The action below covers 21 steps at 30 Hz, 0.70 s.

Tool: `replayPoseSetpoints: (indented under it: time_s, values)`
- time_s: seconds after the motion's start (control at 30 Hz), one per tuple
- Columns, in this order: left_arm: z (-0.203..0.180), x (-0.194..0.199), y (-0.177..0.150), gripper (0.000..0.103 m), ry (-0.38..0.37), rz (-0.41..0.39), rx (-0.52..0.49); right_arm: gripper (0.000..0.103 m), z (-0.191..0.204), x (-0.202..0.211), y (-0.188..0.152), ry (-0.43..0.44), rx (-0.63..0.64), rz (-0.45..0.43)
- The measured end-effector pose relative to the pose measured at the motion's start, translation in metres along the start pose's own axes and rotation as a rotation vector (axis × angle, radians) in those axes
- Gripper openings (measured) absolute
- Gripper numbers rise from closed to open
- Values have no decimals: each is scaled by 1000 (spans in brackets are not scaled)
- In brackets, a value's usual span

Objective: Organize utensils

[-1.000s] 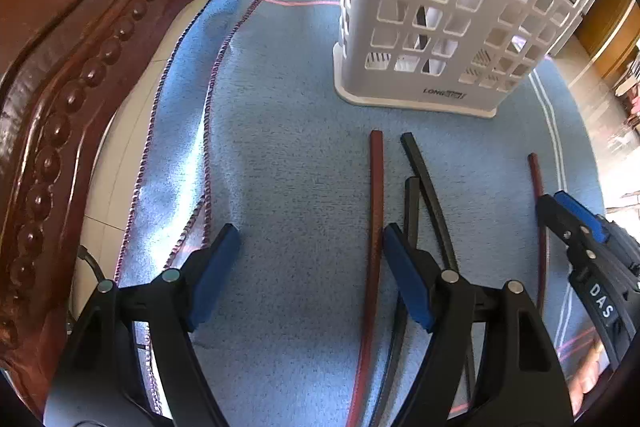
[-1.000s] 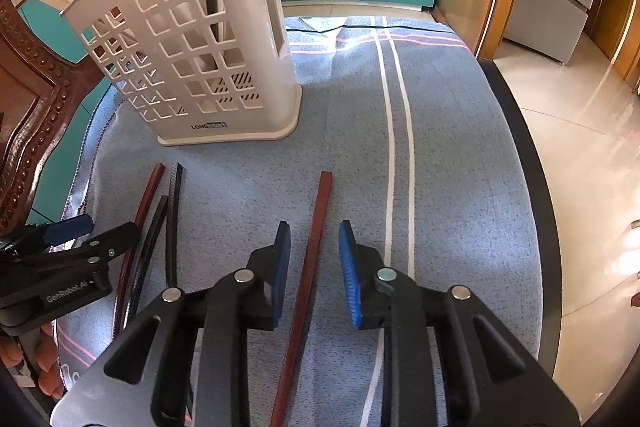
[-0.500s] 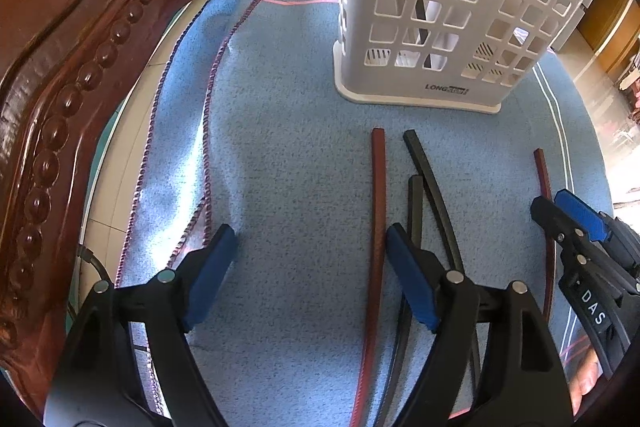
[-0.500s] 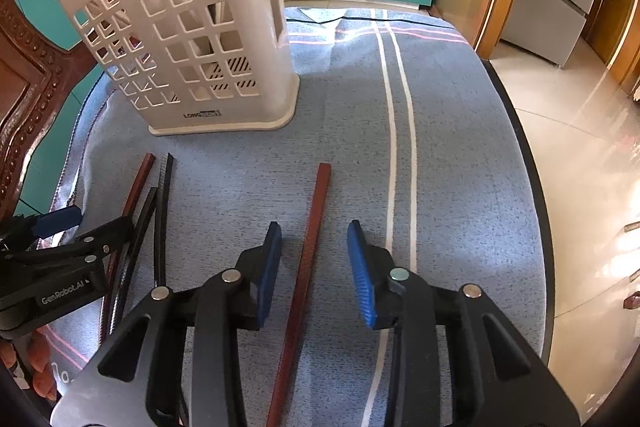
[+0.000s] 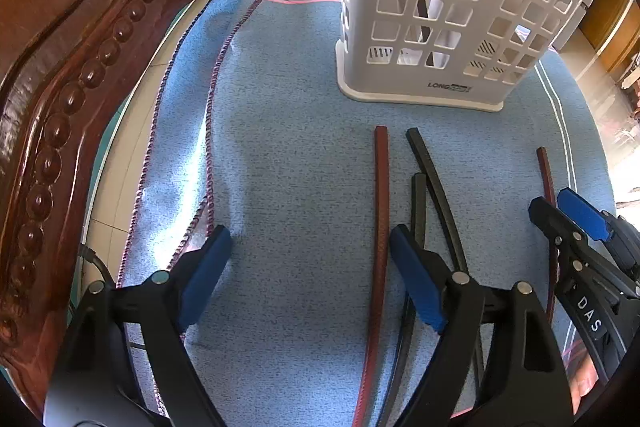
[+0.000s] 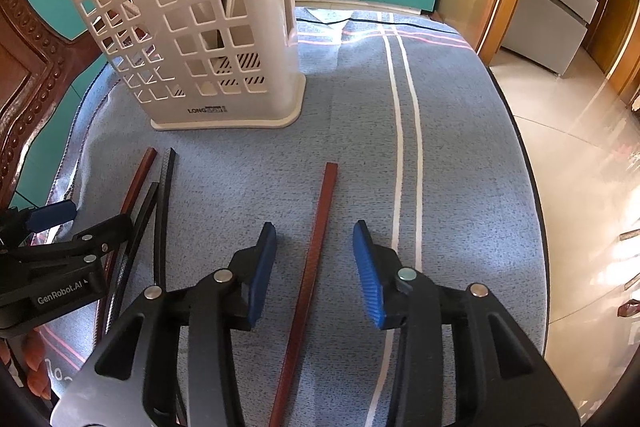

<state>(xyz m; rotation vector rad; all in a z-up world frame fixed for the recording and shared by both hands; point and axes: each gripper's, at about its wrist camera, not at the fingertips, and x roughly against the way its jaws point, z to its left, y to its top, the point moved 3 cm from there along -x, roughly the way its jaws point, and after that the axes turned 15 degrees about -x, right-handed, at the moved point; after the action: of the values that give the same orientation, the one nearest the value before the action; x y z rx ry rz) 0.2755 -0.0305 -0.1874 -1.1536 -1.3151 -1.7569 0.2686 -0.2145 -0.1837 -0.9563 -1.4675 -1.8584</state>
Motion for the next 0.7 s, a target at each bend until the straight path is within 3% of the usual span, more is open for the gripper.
replayPoseSetpoints:
  time_s: [0.7]
  values:
    - [6, -7, 5, 88, 17, -14, 8, 43, 4, 1, -5, -22, 29, -17]
